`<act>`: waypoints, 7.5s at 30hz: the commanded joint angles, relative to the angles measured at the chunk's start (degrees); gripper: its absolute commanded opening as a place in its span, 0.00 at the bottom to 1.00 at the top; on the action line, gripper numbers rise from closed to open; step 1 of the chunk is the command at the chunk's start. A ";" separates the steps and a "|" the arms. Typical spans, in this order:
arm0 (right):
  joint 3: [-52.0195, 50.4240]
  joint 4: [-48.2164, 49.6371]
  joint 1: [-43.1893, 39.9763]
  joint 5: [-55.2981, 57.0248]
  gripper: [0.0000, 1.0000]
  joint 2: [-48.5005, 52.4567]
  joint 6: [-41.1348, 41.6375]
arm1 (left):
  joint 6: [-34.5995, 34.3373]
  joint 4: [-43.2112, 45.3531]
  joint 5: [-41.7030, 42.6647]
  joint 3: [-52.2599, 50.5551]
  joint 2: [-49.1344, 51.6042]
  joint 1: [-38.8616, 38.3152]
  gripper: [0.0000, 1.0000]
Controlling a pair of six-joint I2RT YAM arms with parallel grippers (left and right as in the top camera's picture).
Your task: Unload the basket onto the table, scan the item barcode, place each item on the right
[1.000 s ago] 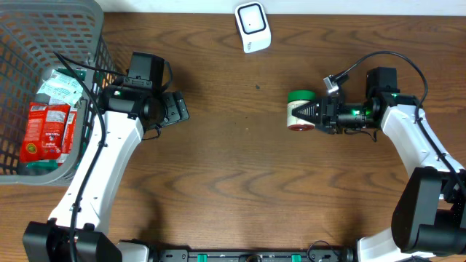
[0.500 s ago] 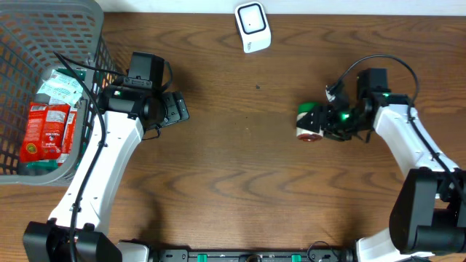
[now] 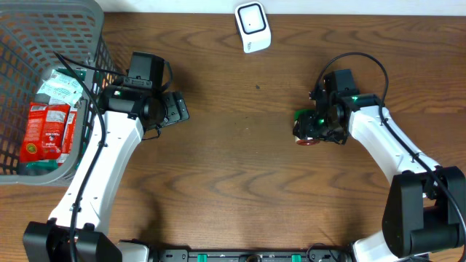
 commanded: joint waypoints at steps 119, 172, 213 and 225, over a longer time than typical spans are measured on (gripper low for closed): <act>25.55 -22.18 -18.88 -2.34 0.99 -1.73 -4.20 | 29.59 -19.04 8.76 46.01 26.03 32.52 0.98; 25.55 -22.18 -18.88 -2.34 0.99 -1.73 -4.20 | 31.63 -11.15 16.63 37.51 42.36 32.50 0.64; 25.55 -22.18 -18.88 -2.34 0.99 -1.73 -4.20 | 30.97 2.60 16.20 31.39 32.20 33.86 0.41; 25.55 -22.16 -18.88 -2.34 0.99 -1.73 -4.20 | 26.01 5.60 14.32 31.39 13.44 37.16 0.58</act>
